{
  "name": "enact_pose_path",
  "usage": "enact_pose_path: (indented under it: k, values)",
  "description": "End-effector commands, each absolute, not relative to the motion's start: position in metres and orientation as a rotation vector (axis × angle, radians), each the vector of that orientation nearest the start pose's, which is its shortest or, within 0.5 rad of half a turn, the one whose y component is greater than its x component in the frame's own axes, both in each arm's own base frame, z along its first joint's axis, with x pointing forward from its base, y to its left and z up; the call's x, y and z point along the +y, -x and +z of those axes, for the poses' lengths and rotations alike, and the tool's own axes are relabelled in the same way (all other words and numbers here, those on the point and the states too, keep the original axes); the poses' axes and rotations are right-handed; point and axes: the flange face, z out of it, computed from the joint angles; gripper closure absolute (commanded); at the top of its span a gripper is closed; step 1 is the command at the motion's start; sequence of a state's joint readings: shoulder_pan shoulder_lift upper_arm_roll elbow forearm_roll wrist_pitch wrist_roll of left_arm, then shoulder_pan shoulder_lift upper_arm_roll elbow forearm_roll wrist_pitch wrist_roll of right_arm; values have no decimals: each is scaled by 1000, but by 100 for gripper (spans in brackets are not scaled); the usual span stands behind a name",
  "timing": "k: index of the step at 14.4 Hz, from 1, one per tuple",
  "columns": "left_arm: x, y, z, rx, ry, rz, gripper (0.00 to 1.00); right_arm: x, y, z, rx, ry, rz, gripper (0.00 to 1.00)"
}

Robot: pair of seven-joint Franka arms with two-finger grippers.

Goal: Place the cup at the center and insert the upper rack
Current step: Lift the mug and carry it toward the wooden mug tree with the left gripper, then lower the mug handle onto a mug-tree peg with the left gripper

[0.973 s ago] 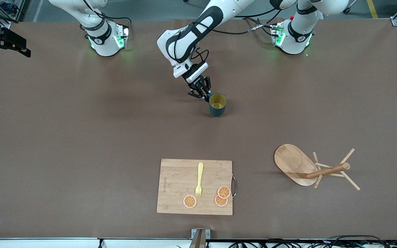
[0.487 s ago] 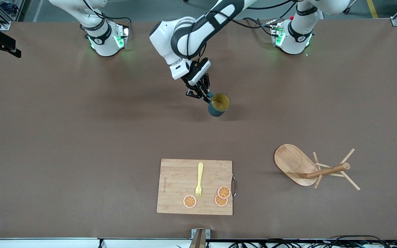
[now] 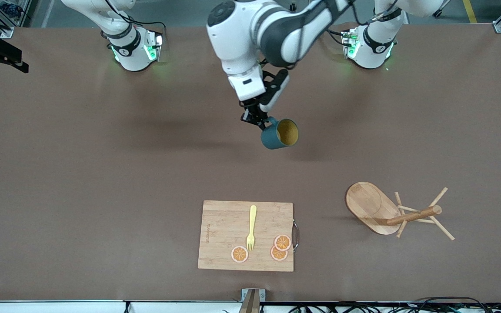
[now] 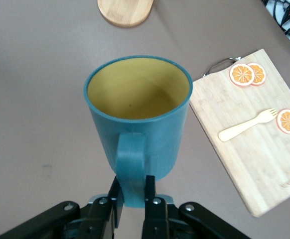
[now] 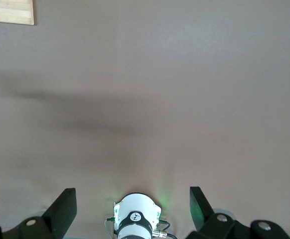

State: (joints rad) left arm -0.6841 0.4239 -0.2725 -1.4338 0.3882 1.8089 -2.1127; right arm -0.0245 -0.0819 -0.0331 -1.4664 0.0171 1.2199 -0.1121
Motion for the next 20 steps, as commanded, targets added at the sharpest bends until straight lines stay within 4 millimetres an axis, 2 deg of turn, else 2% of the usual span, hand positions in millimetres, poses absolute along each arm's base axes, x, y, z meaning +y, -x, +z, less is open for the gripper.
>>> enact_pose_path:
  k: [1, 4, 6, 10, 12, 14, 17, 20]
  values:
    - [-482, -477, 500, -1722, 2688, -204, 99, -31, -480, 686, -93, 3088, 240, 0]
    - [-436, -522, 522, -1879, 2664, -18, 99, -30, -480, 686, -98, 3089, 240, 0]
    - [-403, -543, 537, -1932, 2686, 144, 99, -30, -480, 686, -98, 3089, 235, 0]
    - [-322, -588, 559, -2048, 2739, 448, 99, -27, -476, 692, -106, 3089, 221, 0]
    - [-284, -604, 570, -2074, 2792, 564, 99, -29, -473, 698, -101, 3092, 197, 0]
    - [-251, -619, 573, -2127, 2810, 651, 99, -29, -475, 698, -100, 3089, 180, 0]
    - [-214, -636, 569, -2167, 2845, 741, 99, -31, -481, 698, -95, 3095, 130, 0]
    - [-162, -660, 560, -2257, 2911, 967, 99, -30, -483, 697, -97, 3095, 121, 0]
